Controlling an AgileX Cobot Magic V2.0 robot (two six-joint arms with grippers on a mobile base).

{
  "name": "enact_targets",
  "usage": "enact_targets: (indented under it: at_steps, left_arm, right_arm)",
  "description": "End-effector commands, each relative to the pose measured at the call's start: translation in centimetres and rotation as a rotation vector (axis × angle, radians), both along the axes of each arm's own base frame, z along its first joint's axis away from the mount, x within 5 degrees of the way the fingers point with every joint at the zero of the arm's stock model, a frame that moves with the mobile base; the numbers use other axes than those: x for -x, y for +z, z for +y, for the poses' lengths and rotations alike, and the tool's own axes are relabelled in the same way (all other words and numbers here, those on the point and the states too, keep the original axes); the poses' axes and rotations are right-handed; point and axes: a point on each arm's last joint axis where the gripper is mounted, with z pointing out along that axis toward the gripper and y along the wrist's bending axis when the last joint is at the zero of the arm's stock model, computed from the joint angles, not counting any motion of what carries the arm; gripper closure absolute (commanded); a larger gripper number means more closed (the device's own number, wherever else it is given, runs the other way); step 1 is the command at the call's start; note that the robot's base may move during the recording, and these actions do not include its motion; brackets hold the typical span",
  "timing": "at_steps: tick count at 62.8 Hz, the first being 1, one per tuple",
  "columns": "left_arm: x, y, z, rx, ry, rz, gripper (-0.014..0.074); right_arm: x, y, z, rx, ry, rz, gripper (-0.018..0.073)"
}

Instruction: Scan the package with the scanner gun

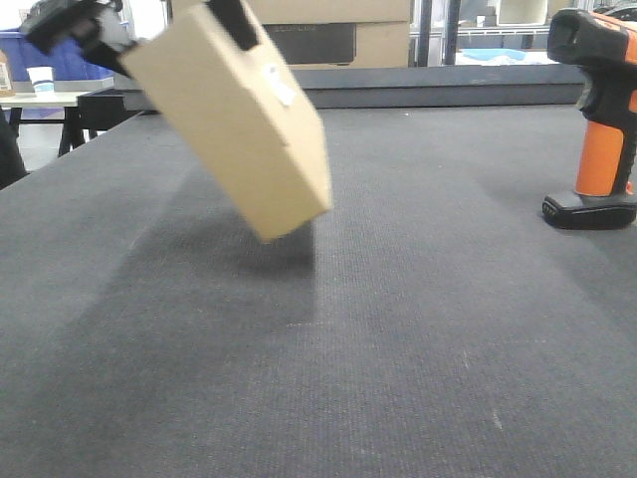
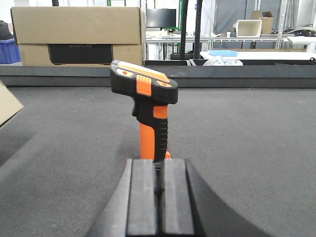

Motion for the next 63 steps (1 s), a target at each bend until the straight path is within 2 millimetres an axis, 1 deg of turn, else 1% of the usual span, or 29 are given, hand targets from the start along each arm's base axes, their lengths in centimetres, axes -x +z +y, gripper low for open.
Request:
enact_targets:
  at_steps: [1, 7, 12, 19, 21, 26, 31, 39, 43, 48, 54, 60, 63]
  left_arm:
    - [0.0, 0.0, -0.5, 0.037, 0.025, -0.017, 0.0708]
    - [-0.2, -0.9, -0.6, 0.02, 0.017, 0.025, 0.0708]
    - [-0.2, -1.2, -0.7, 0.013, 0.011, 0.046, 0.0708]
    - [0.1, -1.3, -0.8, 0.006, 0.001, 0.064, 0.0708]
    - [0.1, -1.3, -0.8, 0.005, 0.001, 0.066, 0.0708]
    - [0.1, -1.3, -0.8, 0.005, 0.001, 0.066, 0.0708]
    - [0.1, -1.3, -0.8, 0.005, 0.001, 0.066, 0.0708]
    - [0.1, -1.4, -0.8, 0.001, -0.003, 0.077, 0.0708]
    - [0.2, -1.4, -0.8, 0.0, -0.004, 0.081, 0.0708]
    - [0.2, -1.4, -0.8, 0.0, -0.004, 0.081, 0.0708]
    - [0.2, -1.4, -0.8, 0.0, -0.004, 0.081, 0.0708]
    - [0.2, -1.4, -0.8, 0.0, -0.004, 0.081, 0.0708]
    - [0.2, -1.4, -0.8, 0.0, -0.004, 0.081, 0.0708]
  right_arm:
    - [0.0, 0.2, 0.0, 0.006, -0.003, -0.022, 0.0728]
    - [0.0, 0.3, 0.0, 0.007, -0.004, -0.035, 0.0728]
    - [0.1, 0.7, 0.0, 0.008, -0.006, -0.057, 0.0728]
    - [0.9, 4.3, 0.1, 0.038, -0.003, -0.112, 0.0728]
    - [0.9, 5.3, 0.1, 0.07, -0.006, -0.097, 0.0728]
    - [0.4, 6.9, -0.1, 0.142, -0.018, -0.036, 0.0728]
    - [-0.9, 8.4, -0.2, 0.16, -0.019, 0.016, 0.0728]
    - [-4.3, 9.2, -0.5, 0.151, -0.008, 0.144, 0.0728]
    - [-6.3, 8.8, -0.6, 0.147, -0.001, 0.193, 0.0728]
    - [-8.4, 8.2, -0.7, 0.142, 0.005, 0.211, 0.0728]
    - [-10.4, 7.4, -0.8, 0.14, 0.011, 0.216, 0.0728]
    - [-11.9, 6.8, -0.9, 0.137, 0.014, 0.211, 0.0728]
    - [-12.8, 6.3, -1.0, 0.098, 0.012, 0.209, 0.0728]
